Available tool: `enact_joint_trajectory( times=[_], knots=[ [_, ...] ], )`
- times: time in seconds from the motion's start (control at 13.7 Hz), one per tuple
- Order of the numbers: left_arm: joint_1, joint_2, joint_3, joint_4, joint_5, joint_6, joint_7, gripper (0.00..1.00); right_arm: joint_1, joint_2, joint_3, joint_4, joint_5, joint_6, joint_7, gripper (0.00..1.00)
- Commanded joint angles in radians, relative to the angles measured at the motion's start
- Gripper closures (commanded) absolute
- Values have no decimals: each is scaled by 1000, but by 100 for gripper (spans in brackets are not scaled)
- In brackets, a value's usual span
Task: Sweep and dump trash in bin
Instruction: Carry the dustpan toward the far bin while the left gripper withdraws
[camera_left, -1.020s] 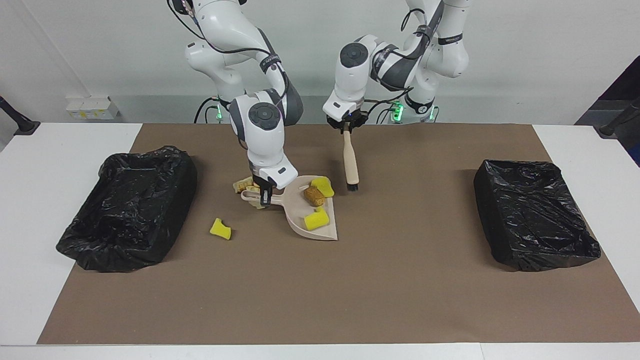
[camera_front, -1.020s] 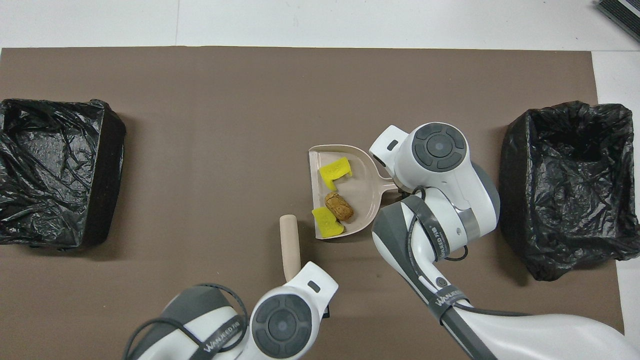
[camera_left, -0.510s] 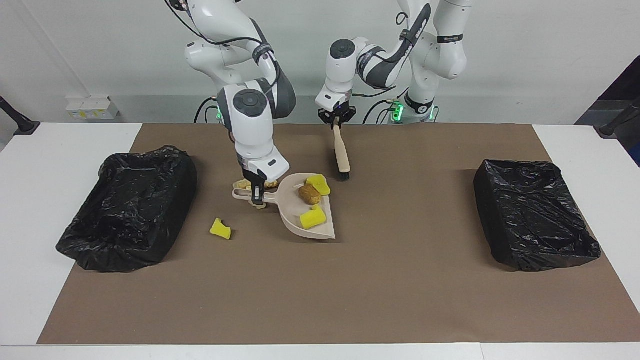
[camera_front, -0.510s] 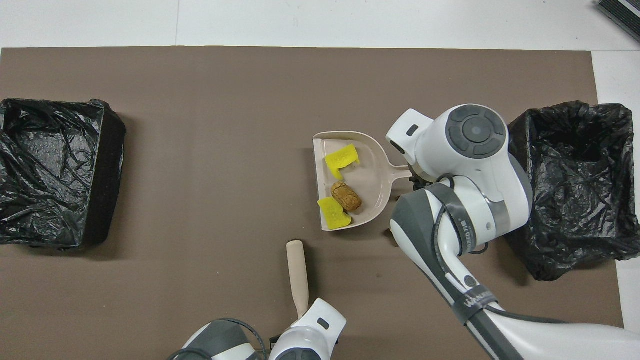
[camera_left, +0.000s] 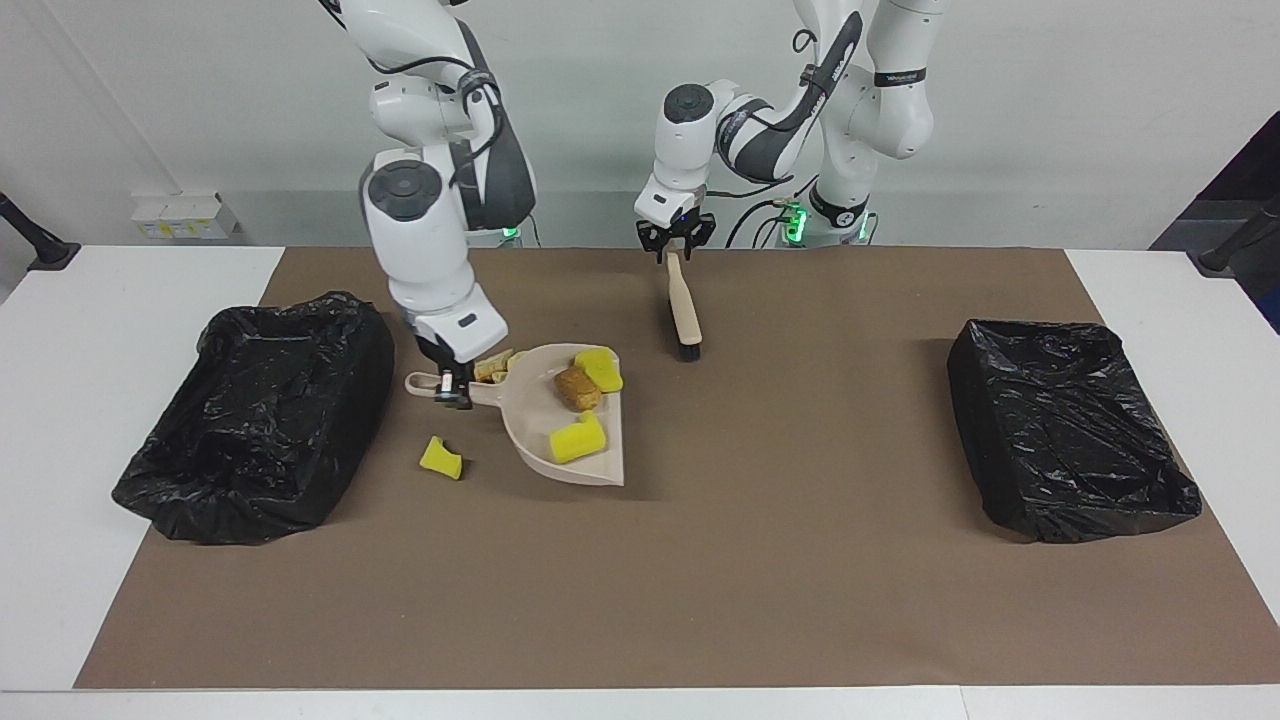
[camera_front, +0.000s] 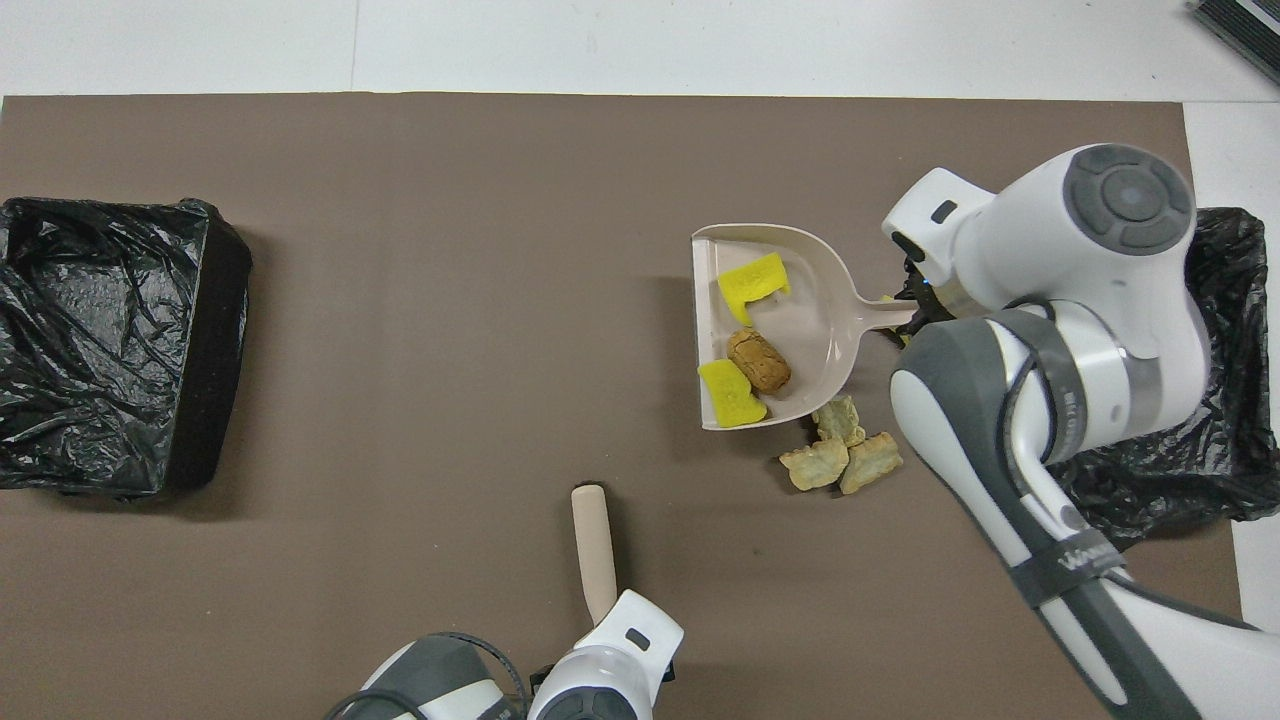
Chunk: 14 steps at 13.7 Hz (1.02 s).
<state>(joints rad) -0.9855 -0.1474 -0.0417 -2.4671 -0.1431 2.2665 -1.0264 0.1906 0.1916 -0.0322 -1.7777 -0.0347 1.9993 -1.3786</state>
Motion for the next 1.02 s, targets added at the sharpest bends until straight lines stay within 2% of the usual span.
enact_joint_trajectory(
  times=[0.0,0.07,0.22,0.51,0.8,0.95],
  knots=[
    [42,-15,6,5,16,-13,-11,0,-109,-8,6,35,47,-42,-127,100],
    [54,-15,11,23,14,-42,-6,0,-141,-6,6,56,49,-59,-173,100],
    [143,-15,13,68,22,-108,26,0,-209,-7,8,81,49,-89,-241,100],
    [319,-27,14,122,79,-143,84,0,-322,-7,6,124,50,-158,-338,100],
    [496,-44,14,230,93,-313,273,0,-433,-9,2,165,39,-220,-393,100],
    [554,-43,16,237,94,-318,351,0,-480,-9,-1,185,27,-225,-463,100]
  ],
)
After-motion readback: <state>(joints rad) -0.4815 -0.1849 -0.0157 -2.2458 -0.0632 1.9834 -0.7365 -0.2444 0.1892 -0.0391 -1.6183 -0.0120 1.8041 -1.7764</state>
